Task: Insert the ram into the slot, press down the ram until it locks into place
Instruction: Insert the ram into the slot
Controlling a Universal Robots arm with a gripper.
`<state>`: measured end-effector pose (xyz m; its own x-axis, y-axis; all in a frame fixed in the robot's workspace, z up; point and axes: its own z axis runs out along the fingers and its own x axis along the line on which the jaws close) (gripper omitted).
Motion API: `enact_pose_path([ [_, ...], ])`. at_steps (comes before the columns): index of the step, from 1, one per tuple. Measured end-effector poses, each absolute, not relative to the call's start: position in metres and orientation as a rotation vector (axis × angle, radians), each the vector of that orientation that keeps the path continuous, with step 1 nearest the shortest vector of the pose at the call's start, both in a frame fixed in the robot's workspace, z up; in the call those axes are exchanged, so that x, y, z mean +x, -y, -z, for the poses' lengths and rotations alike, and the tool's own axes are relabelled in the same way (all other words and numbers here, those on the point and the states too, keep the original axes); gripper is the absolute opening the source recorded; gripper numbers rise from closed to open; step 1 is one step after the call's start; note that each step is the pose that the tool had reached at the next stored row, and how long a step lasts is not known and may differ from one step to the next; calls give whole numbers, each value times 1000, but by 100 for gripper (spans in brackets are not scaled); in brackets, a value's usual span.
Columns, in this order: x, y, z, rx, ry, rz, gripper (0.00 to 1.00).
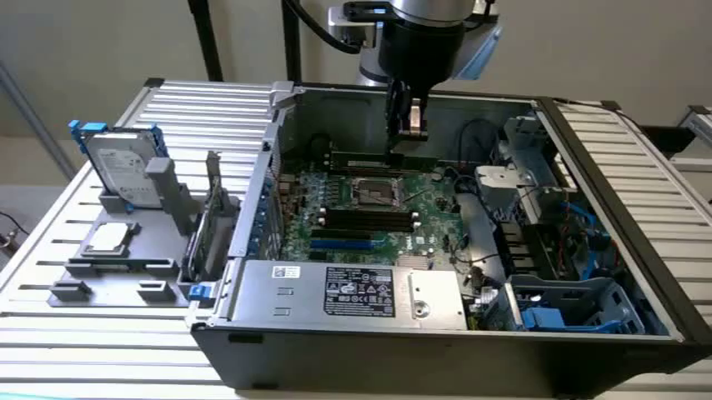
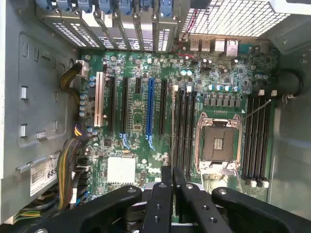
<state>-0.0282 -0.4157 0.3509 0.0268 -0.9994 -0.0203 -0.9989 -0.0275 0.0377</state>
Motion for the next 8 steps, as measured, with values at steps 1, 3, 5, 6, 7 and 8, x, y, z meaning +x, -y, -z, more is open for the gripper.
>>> enact_pose_path([
  [1, -28, 416, -351, 2242, 2182, 64, 13],
  [3, -28, 416, -351, 2242, 2182, 64, 13],
  [5, -28, 416, -351, 2242, 2182, 64, 13],
  [6, -28, 416, -351, 2242, 2182, 64, 13],
  [7, -28, 416, -351, 2242, 2182, 64, 13],
  [8, -28, 416, -351, 2242, 2182, 64, 13],
])
